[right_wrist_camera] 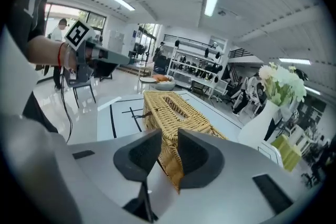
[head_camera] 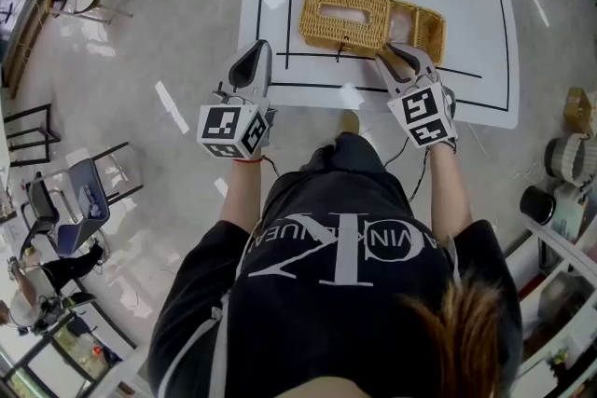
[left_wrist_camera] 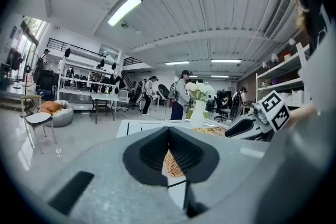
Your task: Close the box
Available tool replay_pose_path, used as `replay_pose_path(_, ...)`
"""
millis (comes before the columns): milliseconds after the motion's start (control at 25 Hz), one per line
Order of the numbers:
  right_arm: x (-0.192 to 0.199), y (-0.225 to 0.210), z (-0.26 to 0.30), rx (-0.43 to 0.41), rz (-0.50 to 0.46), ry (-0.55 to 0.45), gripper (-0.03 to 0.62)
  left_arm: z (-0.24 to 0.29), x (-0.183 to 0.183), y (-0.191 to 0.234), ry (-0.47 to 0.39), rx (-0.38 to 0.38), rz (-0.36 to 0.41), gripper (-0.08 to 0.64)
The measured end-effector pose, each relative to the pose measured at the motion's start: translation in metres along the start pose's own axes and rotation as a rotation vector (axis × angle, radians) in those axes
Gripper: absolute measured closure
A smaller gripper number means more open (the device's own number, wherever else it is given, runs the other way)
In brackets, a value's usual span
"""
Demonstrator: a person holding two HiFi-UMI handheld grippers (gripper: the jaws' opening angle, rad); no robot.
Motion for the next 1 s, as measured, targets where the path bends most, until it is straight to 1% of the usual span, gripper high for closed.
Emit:
replay_pose_path(120,0.0,0.001,-0.009,0.019,0.107,-0.074,0.531,-0.002,-0.001,0.0,-0.006,0.007,0.0,0.549)
replay_pose_path(240,0.0,-0.002,-0.018,0.048,0.182,-0.136,0.585,-0.003,-0.004,-0.002,-0.024,0.019,0.007,0.549)
replay_pose_path(360,-0.002,-0.002,-0.028,0.06,0.234,-0.202,0.594,-0.006,-0.008,-0.003,-0.041,0.024,0.009,0.549)
replay_pose_path(560,-0.008,-0.004,-0.045,0.084,0.284,-0.343,0.594,-0.01,-0.017,-0.004,-0.091,0.021,0.013,0.549)
replay_pose_path(680,-0.014,-0.005,-0.055,0.088,0.313,-0.405,0.594,-0.013,-0.024,-0.001,-0.11,0.019,0.009,0.549)
replay_pose_path(840,-0.026,-0.007,-0.069,0.103,0.308,-0.465,0.594,-0.017,-0.036,0.0,-0.145,0.019,-0.001,0.549)
replay_pose_path(1000,-0.036,-0.009,-0.084,0.123,0.298,-0.52,0.594,-0.022,-0.049,0.001,-0.18,0.013,0.009,0.549)
Point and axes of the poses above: the fingertips, and each gripper's own axes: z forward along the fingers, y to its left, x out of its underside, the point moved 5 cm from there along -z, backward along the fingers, and after that the axes turned 11 degrees about -x, right-handed, at the moved point
